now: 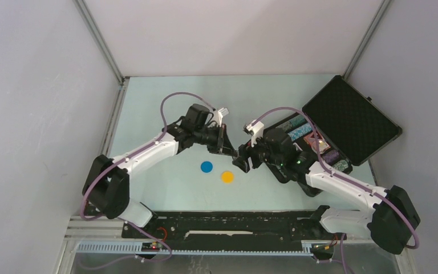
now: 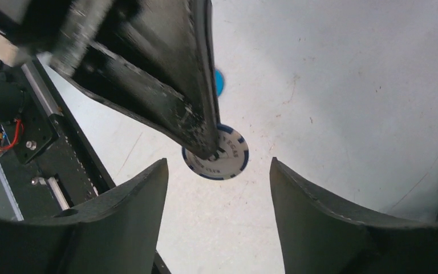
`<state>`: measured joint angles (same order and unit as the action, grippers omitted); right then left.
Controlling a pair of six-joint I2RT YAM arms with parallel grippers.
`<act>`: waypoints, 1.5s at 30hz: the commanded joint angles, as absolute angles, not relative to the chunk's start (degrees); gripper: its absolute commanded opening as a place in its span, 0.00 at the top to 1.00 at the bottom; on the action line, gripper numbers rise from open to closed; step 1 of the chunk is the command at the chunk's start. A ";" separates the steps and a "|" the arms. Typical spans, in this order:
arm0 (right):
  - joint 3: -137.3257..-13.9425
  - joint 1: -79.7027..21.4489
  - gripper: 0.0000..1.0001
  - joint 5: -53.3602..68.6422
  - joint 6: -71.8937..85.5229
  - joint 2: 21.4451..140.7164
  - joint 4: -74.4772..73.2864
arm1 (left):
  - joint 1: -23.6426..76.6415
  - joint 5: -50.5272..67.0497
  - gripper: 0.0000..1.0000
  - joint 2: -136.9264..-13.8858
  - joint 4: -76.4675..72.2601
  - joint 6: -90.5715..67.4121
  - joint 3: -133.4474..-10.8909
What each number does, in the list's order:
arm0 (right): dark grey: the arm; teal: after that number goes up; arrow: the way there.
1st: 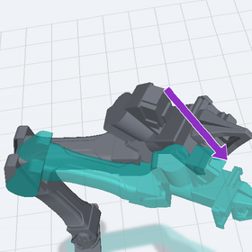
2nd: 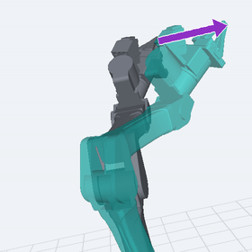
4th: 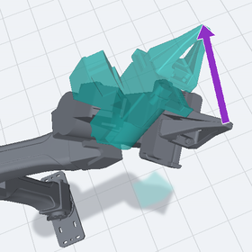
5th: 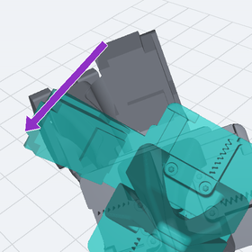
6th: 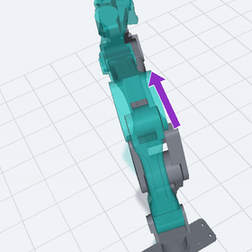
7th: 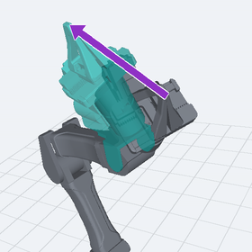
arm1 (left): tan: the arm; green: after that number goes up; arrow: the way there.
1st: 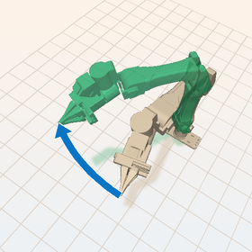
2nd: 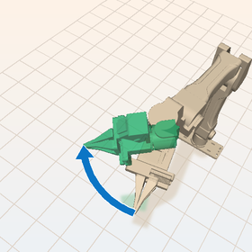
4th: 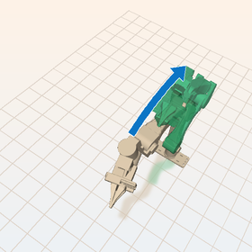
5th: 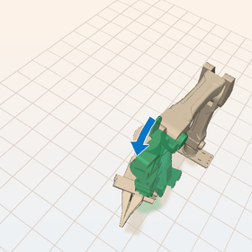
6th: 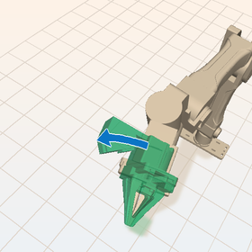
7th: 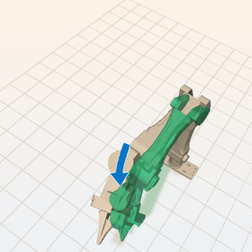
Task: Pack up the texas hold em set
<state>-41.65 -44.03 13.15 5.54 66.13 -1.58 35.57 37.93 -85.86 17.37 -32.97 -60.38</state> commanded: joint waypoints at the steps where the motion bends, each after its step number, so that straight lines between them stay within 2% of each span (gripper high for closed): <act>1: -44.54 -42.84 0.22 14.98 10.91 63.20 -8.46 | 36.05 38.95 1.00 -80.67 14.29 -29.51 -63.26; 3: -44.92 -40.27 0.21 19.46 15.38 61.51 -11.47 | 36.10 40.89 1.00 -78.35 10.06 -30.25 -61.79; 9: -43.95 -36.71 0.27 31.32 25.26 53.68 -11.09 | 36.24 45.91 1.00 -73.25 -1.68 -32.27 -58.04; 15: -43.95 -30.93 0.43 37.87 32.72 47.64 -4.01 | 37.06 49.13 1.00 -70.03 -5.75 -31.12 -56.71; 26: -43.94 -26.90 0.50 43.91 39.35 46.13 4.67 | 40.74 51.02 1.00 -66.99 -7.46 -29.62 -56.05; 37: -43.95 -26.94 0.77 45.96 39.44 42.97 4.11 | 41.89 51.12 1.00 -65.83 -7.46 -30.48 -56.17; 45: -43.97 -28.65 0.71 44.93 40.34 42.29 3.62 | 43.54 50.60 1.00 -64.16 -7.28 -31.36 -56.47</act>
<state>-41.87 -27.53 45.12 39.40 42.78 2.44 42.68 49.80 -66.85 -5.45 -31.09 -57.10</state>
